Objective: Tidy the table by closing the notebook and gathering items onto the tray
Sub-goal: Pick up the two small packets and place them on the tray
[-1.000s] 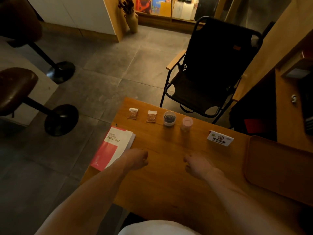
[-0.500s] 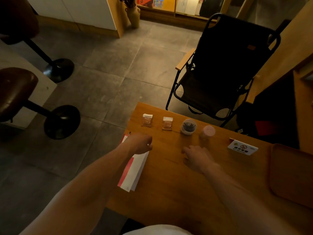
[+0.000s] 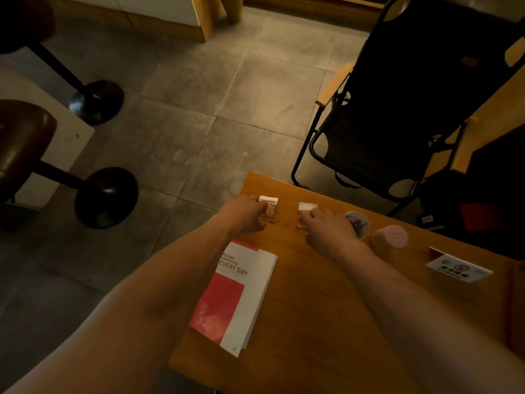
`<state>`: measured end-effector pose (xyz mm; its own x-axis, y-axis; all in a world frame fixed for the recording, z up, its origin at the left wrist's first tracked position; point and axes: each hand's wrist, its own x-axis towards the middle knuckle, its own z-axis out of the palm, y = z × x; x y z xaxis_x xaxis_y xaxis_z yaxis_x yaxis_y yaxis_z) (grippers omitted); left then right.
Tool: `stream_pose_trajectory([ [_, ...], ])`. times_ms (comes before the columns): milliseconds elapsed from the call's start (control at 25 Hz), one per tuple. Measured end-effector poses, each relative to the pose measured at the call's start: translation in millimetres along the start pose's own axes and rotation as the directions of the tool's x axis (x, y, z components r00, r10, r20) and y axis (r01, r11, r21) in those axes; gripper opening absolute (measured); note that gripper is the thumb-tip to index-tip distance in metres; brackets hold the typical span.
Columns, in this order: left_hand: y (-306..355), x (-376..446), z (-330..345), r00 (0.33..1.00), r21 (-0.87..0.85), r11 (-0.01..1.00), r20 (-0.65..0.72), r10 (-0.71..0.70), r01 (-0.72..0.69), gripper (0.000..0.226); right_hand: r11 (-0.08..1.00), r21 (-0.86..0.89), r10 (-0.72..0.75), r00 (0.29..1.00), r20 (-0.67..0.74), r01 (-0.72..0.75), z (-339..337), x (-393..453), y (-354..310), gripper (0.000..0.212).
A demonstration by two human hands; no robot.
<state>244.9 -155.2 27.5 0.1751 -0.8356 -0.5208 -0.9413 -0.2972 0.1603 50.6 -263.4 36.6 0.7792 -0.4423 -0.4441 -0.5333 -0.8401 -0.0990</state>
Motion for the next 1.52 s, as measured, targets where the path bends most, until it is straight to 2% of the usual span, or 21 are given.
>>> stream_pose_trajectory([
  [160,-9.7,26.8,3.8,0.998,0.059,0.997,-0.036,0.043,-0.041,0.058,0.998,-0.044,0.051,0.998,-0.041,-0.053,4.6,31.2,3.8,0.047],
  [360,-17.1,46.3,15.9,0.997,0.085,0.995,-0.056,0.056,-0.051,0.064,0.994,-0.043,0.104,0.995,0.001,-0.104,14.2,55.0,12.2,0.053],
  [520,-19.3,48.2,26.9,0.991,0.049,0.997,-0.117,0.058,-0.053,0.060,0.993,-0.055,0.108,0.994,-0.009,-0.108,23.1,59.8,11.7,0.054],
  [640,-18.4,50.9,30.6,0.988,-0.038,0.998,-0.148,0.040,-0.046,0.055,0.993,-0.045,0.105,0.993,-0.049,-0.107,29.5,59.6,9.4,0.051],
  [880,-14.9,50.8,29.8,0.985,-0.236,0.972,-0.170,-0.041,-0.001,0.043,0.991,0.063,0.123,0.987,-0.101,-0.117,31.0,55.9,4.9,0.030],
  [1000,-9.6,45.8,29.0,0.981,-0.325,0.946,-0.177,-0.080,0.019,0.036,0.986,0.126,0.123,0.990,-0.076,-0.112,32.7,49.3,0.2,0.027],
  [1080,-5.5,39.0,31.0,0.979,-0.450,0.893,-0.170,-0.113,0.025,0.027,0.968,0.223,0.131,0.990,-0.044,-0.118,35.1,42.4,-6.2,0.024],
  [1160,-1.3,29.5,34.2,0.980,-0.542,0.839,-0.140,-0.144,0.046,0.022,0.935,0.327,0.154,0.988,-0.023,-0.138,37.8,32.9,-13.8,0.020],
  [1320,9.0,9.3,37.6,0.983,-0.590,0.804,-0.092,-0.158,0.074,0.008,0.871,0.434,0.249,0.968,0.011,-0.229,40.4,11.0,-23.5,0.015],
  [1400,15.3,-0.3,33.9,0.980,-0.608,0.790,-0.099,-0.171,0.076,0.007,0.831,0.488,0.300,0.954,0.015,-0.268,37.8,-2.0,-25.6,0.011],
  [1520,28.1,-19.2,27.1,0.980,-0.702,0.711,-0.102,-0.170,0.051,0.008,0.732,0.593,0.382,0.923,0.051,-0.336,35.8,-26.8,-24.5,0.008],
])
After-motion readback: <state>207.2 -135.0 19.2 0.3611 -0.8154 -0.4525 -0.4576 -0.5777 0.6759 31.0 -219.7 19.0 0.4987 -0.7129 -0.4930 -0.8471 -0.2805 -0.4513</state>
